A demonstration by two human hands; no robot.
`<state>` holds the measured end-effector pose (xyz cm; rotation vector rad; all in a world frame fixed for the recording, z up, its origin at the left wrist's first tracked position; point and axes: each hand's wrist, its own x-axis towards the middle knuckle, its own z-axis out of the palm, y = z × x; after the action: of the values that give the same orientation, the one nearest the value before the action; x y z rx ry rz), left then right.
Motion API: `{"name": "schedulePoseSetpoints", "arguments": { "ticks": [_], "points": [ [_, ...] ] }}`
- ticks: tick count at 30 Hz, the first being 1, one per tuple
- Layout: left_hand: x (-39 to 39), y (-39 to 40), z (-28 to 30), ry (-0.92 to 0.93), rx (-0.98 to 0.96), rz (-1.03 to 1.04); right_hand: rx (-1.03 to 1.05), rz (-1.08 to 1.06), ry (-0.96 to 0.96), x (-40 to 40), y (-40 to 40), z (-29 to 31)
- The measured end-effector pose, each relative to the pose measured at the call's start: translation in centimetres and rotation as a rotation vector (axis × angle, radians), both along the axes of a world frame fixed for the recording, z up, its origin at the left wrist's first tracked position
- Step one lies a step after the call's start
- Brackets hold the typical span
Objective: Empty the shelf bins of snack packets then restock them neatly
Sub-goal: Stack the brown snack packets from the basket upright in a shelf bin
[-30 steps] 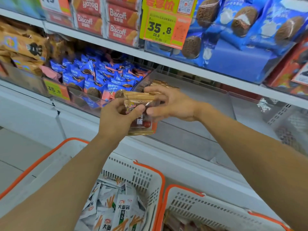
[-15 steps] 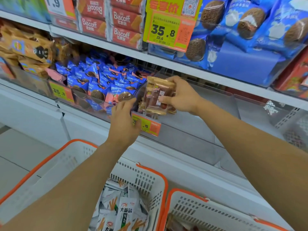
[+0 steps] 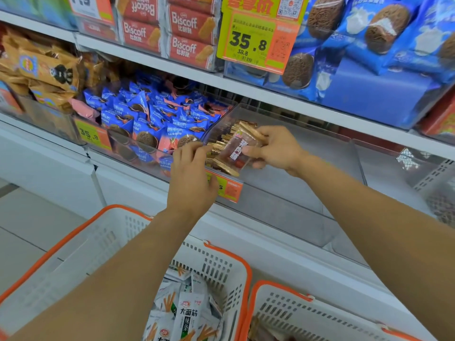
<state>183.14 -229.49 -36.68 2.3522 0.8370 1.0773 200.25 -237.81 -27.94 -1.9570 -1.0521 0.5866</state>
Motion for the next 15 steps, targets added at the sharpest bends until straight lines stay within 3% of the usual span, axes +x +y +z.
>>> {"name": "schedulePoseSetpoints", "arguments": {
  "ticks": [4, 11, 15],
  "points": [
    [0.6, -0.4, 0.3, 0.069, 0.04, -0.153, 0.007, -0.06, -0.018, 1.2, -1.4, 0.8],
    [1.5, 0.3, 0.2, 0.479, 0.166, -0.21, 0.075, -0.165, -0.075, 3.4, -2.3, 0.1],
    [1.7, -0.1, 0.3, 0.404, 0.18, -0.183, -0.038, -0.271, -0.25, 6.5, -1.0, -1.8]
  ]
}}
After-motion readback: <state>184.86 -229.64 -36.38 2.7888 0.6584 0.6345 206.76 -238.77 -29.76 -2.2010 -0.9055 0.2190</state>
